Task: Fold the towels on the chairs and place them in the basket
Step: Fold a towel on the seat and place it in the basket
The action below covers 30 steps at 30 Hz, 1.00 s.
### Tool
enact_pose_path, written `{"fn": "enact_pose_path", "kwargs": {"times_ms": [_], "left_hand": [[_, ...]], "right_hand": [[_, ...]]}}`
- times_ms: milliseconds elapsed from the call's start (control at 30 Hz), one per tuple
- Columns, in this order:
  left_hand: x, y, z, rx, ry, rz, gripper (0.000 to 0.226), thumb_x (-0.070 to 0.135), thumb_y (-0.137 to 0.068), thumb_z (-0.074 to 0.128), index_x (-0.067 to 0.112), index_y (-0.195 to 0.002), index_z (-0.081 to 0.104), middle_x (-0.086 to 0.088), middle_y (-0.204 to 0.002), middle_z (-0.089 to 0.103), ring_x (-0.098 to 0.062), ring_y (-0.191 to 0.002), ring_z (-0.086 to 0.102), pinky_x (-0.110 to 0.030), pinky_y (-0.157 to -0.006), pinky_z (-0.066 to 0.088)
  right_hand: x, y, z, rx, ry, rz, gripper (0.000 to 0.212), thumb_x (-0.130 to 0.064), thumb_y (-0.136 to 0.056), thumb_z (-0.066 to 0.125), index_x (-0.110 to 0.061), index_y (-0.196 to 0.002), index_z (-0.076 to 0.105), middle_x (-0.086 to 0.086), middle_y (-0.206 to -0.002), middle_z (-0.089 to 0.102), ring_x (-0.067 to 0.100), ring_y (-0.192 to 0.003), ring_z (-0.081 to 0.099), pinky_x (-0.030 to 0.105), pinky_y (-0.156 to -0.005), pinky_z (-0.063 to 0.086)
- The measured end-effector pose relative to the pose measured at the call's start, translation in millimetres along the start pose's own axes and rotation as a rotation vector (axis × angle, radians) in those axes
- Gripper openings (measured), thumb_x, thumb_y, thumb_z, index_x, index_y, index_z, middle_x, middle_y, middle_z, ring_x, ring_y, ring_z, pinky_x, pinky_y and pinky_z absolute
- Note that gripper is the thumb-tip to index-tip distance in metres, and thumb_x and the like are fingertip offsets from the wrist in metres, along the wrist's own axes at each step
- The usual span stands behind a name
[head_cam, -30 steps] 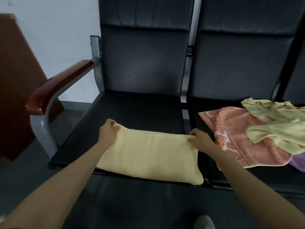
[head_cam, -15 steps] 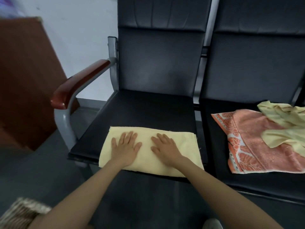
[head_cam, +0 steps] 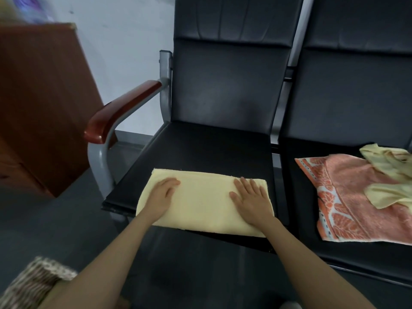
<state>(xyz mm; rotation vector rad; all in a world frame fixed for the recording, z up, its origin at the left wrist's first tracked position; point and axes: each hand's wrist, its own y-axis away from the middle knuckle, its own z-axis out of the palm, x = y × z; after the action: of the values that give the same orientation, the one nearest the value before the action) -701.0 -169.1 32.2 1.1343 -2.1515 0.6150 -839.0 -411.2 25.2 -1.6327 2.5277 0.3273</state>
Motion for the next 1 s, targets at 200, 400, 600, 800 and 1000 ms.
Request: {"fn": "enact_pose_path", "kwargs": {"times_ms": [200,400,600,800,1000], "left_hand": [[-3,0,-21,0.193,-0.341,-0.447,0.069,0.049,-0.085,0.063,0.005,-0.133,0.041,-0.016,-0.138,0.030,-0.033,-0.125,0.028,-0.038,-0.106,0.023],[-7,-4,-29,0.099,-0.475,-0.534,0.061,0.059,-0.089,0.047,0.006,-0.117,0.055,-0.015,-0.135,0.037,-0.032,-0.121,0.031,-0.040,-0.103,0.025],[-1,0,-23,0.177,-0.496,-0.387,0.034,0.043,-0.098,0.041,0.010,-0.103,0.048,-0.009,-0.109,0.059,-0.027,-0.100,0.049,-0.038,-0.086,0.031],[15,3,-37,0.177,0.059,-0.250,0.038,0.019,-0.097,0.048,0.023,-0.134,0.041,-0.004,-0.112,0.058,-0.023,-0.098,0.055,-0.030,-0.083,0.040],[58,-2,-44,0.073,0.379,-0.169,0.030,0.017,-0.097,0.049,0.029,-0.120,0.064,0.002,-0.134,0.052,-0.009,-0.112,0.050,-0.021,-0.091,0.038]], "right_hand": [[2,3,-1,0.046,-0.035,-0.016,0.057,-0.050,-0.100,0.017,-0.027,-0.152,0.010,-0.007,-0.160,0.001,0.013,-0.147,-0.004,0.036,-0.119,-0.004],[6,4,-1,0.039,-0.064,-0.052,0.055,-0.046,-0.102,0.021,-0.027,-0.152,0.014,-0.007,-0.160,0.004,0.013,-0.147,-0.003,0.035,-0.119,-0.003],[12,10,-4,0.011,-0.077,-0.091,0.053,-0.044,-0.102,0.024,-0.026,-0.152,0.016,-0.007,-0.160,0.006,0.012,-0.147,-0.002,0.034,-0.120,-0.002],[18,16,-13,-0.064,-0.060,-0.140,0.062,-0.056,-0.097,0.025,-0.028,-0.152,0.015,-0.004,-0.160,0.004,0.014,-0.147,-0.003,0.034,-0.119,0.000],[9,16,-5,-0.024,0.020,-0.166,0.089,-0.074,-0.075,-0.005,-0.032,-0.152,0.009,-0.003,-0.161,0.000,0.014,-0.147,-0.007,0.037,-0.119,-0.005]]}}
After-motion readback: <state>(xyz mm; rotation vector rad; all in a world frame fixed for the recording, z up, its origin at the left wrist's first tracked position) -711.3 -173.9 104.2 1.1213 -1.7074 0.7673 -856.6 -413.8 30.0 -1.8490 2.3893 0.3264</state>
